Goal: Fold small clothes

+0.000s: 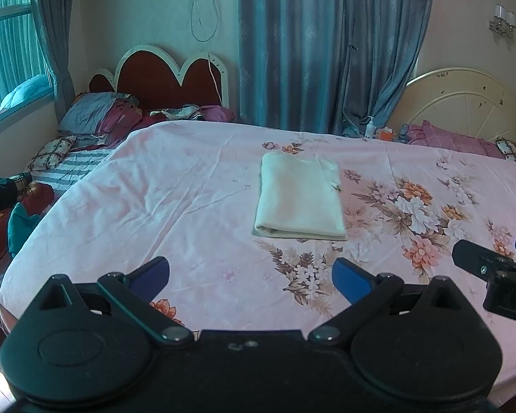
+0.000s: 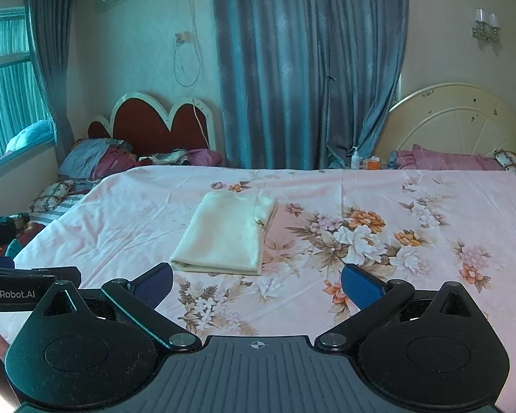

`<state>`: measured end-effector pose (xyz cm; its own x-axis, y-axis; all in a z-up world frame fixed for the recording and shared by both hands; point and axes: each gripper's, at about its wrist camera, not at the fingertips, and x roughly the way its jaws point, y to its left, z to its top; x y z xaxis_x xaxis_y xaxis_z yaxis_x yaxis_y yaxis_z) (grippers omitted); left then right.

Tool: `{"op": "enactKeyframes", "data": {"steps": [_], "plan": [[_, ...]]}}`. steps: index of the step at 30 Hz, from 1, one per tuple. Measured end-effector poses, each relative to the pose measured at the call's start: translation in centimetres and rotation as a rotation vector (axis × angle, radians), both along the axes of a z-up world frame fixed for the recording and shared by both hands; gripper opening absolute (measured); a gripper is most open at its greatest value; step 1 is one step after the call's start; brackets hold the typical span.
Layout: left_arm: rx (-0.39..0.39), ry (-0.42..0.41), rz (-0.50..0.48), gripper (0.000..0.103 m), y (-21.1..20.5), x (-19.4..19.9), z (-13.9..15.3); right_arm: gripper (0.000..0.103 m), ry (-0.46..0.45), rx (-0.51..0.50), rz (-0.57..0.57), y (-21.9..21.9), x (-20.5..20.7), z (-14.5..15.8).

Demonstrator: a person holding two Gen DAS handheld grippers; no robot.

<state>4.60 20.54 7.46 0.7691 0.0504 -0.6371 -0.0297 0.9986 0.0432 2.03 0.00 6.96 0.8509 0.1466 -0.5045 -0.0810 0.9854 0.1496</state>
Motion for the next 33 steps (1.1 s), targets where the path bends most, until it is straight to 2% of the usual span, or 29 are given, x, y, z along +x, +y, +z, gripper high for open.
{"op": "enactKeyframes", "data": {"steps": [25, 33], "plan": [[-0.001, 0.010, -0.001, 0.101, 0.0, 0.4, 0.3, 0.103, 0.009, 0.004, 0.009, 0.1, 0.9, -0.5], [-0.004, 0.011, -0.013, 0.101, 0.1, 1.3, -0.4, 0.103, 0.015, 0.004, 0.013, 0.2, 1.5, -0.9]]}}
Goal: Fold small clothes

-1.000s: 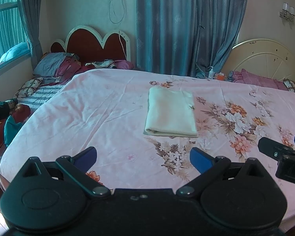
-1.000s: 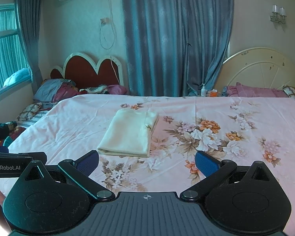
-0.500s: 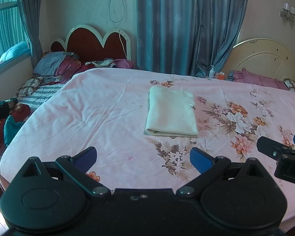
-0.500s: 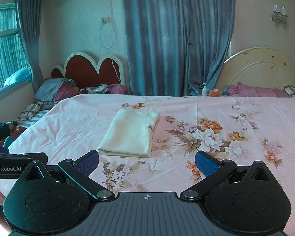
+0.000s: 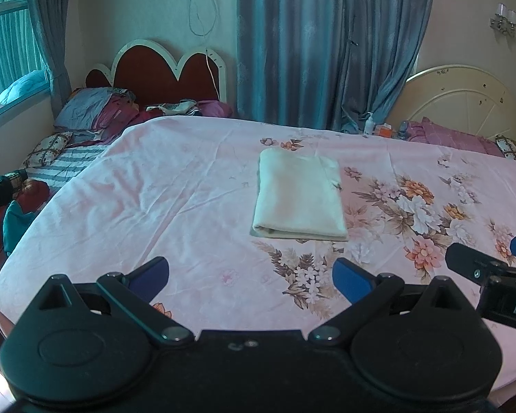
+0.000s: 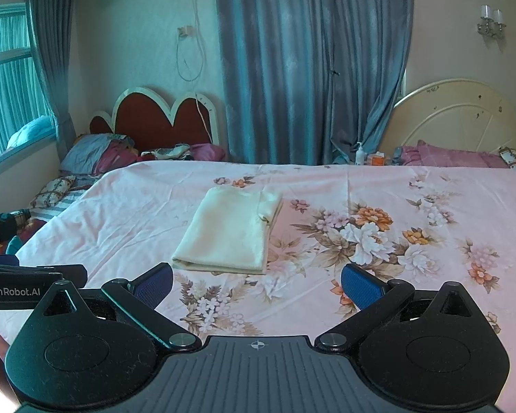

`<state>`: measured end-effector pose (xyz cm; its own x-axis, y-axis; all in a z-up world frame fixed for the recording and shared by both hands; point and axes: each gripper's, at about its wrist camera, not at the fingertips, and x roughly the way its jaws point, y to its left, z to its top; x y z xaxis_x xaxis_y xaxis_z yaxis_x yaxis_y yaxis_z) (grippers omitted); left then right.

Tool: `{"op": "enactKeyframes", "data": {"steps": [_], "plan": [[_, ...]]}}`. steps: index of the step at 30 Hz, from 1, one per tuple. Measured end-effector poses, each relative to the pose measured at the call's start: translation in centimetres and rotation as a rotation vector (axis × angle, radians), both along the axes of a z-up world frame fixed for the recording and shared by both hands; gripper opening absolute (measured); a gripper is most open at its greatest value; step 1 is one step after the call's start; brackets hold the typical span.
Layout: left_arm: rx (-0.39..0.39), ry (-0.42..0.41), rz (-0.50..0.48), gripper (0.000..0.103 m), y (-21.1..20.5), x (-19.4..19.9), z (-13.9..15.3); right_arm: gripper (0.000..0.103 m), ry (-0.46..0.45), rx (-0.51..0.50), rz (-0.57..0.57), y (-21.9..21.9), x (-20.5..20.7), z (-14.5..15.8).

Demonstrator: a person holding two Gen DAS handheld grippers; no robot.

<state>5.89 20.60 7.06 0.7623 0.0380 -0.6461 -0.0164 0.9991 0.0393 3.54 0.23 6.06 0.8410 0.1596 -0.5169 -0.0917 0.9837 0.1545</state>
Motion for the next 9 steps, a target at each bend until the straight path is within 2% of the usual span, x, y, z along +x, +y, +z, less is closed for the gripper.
{"op": "enactKeyframes", "data": {"steps": [6, 9], "plan": [[-0.023, -0.080, -0.020, 0.097, 0.0, 0.9, -0.7, 0.103, 0.021, -0.007, -0.014, -0.2, 1.0, -0.8], [-0.015, -0.057, -0.022, 0.103, -0.1, 2.6, -1.1, 0.103, 0.043, -0.009, -0.035, -0.6, 1.8, -1.6]]}}
